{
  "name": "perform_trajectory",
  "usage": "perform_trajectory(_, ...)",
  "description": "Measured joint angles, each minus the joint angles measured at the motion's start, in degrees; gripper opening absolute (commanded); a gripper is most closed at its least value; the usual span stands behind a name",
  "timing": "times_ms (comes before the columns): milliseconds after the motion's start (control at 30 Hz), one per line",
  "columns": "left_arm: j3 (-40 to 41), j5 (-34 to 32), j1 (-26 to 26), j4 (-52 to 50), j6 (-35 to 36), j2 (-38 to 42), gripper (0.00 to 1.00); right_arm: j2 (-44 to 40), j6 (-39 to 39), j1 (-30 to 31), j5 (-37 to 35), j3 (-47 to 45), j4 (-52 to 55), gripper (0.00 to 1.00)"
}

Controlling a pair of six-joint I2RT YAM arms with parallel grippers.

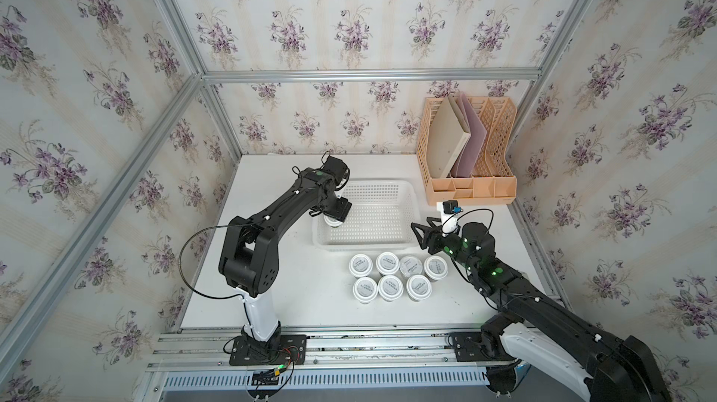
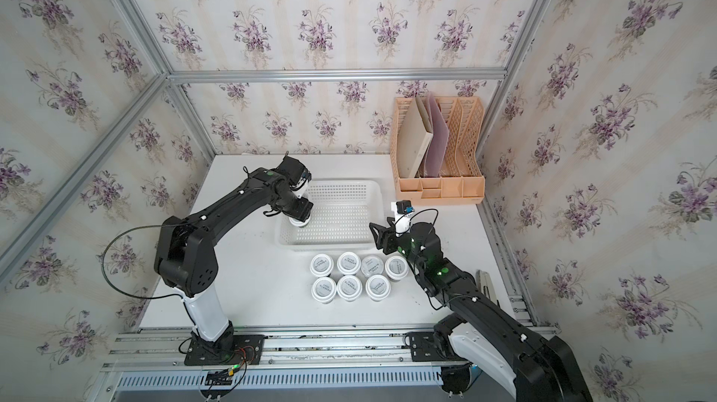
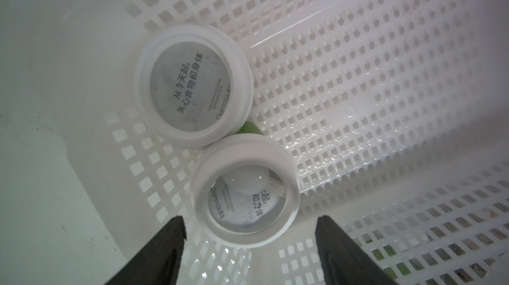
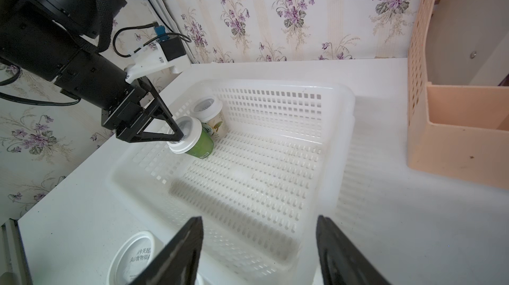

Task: Put the yogurt in the basket
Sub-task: Place the yogurt in the basket.

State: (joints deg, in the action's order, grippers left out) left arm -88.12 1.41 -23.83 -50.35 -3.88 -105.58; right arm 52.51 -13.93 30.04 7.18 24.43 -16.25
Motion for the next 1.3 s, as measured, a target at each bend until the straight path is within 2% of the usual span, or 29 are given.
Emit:
perform_trajectory(800,0.70,-2.75,-0.42,0.81,0.02,-1.99,0.80,-0.31,0.00,0.00,0.00,0.00,0.00,0.70)
perform_trajectory(1300,1.22,-2.78,-0.57,2.58,0.07,-2.64,0.71,-0.39,0.00,0.00,0.00,0.00,0.00,0.70)
